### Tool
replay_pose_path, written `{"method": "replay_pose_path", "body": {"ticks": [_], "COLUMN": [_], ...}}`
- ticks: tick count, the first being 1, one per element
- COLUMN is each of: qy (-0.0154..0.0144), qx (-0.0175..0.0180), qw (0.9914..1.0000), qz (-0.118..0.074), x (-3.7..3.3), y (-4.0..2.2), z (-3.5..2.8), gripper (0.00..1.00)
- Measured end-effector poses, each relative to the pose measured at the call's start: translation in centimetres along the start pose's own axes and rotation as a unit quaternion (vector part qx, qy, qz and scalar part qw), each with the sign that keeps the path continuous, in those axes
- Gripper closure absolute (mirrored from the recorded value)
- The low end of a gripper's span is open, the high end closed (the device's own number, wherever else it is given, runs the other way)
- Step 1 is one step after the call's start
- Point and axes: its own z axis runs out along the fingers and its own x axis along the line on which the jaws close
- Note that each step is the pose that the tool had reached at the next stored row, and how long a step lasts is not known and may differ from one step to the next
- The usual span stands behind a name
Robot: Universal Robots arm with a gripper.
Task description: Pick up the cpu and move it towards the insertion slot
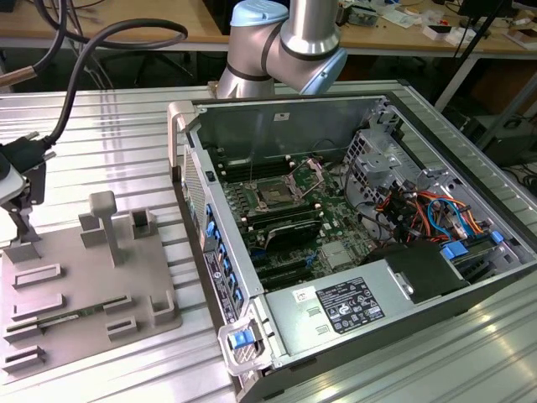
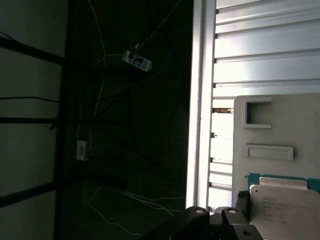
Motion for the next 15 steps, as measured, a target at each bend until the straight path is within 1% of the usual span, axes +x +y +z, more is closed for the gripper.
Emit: {"method": "replay_pose_path", "body": {"ticks": [2, 8, 11, 15], "qy": [0.0000, 0.0000, 0.0000, 0.0001], "qx": [0.0000, 0.0000, 0.0000, 0.0000], "qw": [1.00000, 1.00000, 1.00000, 1.00000], "qz": [0.000, 0.000, 0.000, 0.000], "x": [0.00, 0.00, 0.00, 0.01], "y": [0.01, 0.01, 0.02, 0.03], "z": [-0.26, -0.67, -1.21, -1.44], "gripper": [0.45, 0.45, 0.45, 0.45]}}
